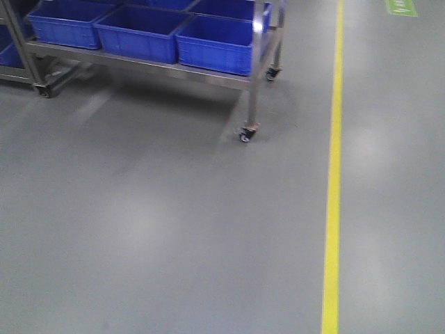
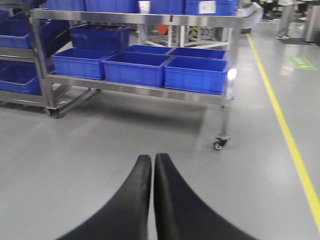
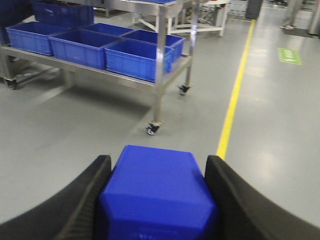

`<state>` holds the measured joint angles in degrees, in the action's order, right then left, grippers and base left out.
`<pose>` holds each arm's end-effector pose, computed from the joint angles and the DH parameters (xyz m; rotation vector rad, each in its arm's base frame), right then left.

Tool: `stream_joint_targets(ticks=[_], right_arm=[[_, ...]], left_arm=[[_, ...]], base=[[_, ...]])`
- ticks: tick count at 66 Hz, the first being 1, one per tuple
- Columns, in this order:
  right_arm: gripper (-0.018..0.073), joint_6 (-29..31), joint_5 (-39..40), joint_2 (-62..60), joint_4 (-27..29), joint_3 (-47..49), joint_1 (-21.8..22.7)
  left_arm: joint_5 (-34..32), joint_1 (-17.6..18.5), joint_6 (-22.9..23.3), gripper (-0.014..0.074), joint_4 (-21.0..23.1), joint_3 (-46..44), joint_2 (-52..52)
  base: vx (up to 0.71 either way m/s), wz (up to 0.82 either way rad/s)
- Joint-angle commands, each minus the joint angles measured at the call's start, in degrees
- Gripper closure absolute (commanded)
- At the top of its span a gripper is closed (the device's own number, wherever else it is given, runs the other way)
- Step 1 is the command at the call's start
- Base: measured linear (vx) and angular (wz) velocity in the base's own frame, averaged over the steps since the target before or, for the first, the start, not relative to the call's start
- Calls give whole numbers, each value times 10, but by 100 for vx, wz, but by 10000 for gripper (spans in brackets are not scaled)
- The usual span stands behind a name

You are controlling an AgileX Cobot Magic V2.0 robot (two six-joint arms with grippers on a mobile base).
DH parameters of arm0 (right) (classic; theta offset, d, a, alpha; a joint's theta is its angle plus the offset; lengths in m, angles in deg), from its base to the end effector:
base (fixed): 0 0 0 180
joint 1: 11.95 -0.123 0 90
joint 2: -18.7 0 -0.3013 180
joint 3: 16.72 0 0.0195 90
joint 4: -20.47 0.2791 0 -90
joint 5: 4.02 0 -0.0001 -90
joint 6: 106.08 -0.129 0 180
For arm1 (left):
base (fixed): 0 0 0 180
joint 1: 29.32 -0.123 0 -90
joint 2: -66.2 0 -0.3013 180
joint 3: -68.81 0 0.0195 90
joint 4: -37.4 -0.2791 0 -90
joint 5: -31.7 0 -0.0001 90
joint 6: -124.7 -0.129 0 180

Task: Pour parts from conveyor to right shelf
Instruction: 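Turn and drive the base up to the shelf of blue bins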

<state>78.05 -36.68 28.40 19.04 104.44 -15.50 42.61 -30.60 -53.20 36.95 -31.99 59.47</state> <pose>0.0821 0.0034 0.2689 -0.1271 1.7617 -0.0345 0.1058 0.0026 0.1821 -0.0444 1.6896 -0.0037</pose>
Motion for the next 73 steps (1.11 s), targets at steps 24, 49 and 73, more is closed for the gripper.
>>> stream_joint_targets(ticks=[24,49,73], right_arm=[[561,2,47,7,-4,15,3],[561,2,47,7,-4,15,3],[561,2,47,7,-4,15,3]], left_arm=[[-41,-2,5,603,5,-11,7],[-41,-2,5,603,5,-11,7],[-41,-2,5,602,5,-11,7]], base=[[67,48],[69,58],[71,47]])
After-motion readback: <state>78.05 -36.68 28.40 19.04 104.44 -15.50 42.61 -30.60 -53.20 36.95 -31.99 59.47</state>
